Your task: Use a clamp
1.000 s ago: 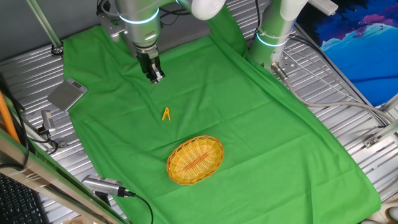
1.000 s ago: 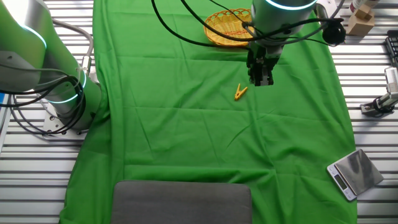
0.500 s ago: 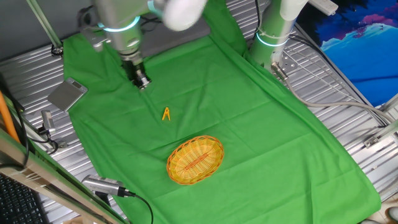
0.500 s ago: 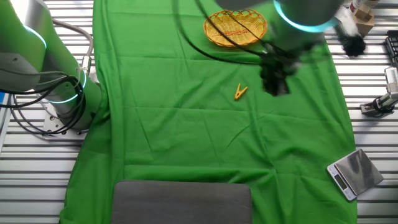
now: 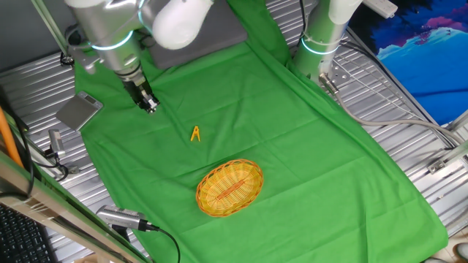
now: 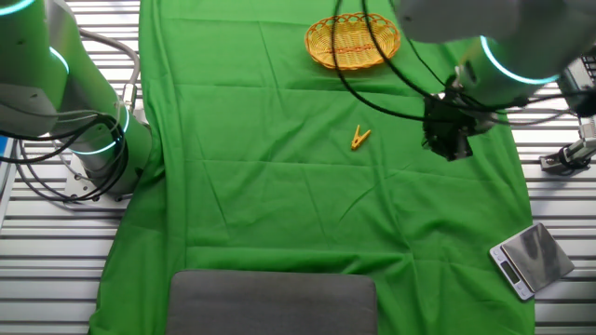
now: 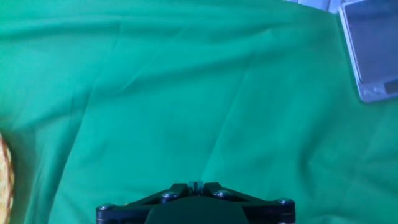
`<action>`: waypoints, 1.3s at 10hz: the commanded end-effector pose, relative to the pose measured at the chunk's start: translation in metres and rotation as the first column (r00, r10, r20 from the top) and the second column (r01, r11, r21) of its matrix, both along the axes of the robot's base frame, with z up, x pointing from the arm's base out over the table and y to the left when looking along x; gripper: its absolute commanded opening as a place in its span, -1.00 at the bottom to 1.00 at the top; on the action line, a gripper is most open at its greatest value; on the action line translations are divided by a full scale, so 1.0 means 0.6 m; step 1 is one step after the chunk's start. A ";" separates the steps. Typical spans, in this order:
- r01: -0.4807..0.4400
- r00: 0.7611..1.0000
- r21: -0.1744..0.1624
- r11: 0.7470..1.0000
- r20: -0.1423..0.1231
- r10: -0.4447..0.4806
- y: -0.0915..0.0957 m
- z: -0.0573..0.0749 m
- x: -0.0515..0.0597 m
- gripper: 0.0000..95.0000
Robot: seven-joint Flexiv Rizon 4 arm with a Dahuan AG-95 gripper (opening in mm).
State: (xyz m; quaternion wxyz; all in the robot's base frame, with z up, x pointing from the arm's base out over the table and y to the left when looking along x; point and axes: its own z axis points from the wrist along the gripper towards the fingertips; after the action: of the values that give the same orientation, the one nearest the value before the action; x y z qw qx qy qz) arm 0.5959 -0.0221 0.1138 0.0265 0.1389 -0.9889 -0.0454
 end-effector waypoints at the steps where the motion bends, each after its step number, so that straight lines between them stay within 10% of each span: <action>1: -0.003 1.000 0.007 1.000 -0.005 0.003 0.000 -0.010 -0.003 -1.00; 13: 0.018 0.998 0.023 1.000 -0.056 -0.017 0.062 -0.069 -0.042 -1.00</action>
State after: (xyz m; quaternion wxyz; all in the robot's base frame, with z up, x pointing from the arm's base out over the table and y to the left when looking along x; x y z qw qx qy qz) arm 0.5700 0.0156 0.0725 0.0419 0.1253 -0.9894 -0.0596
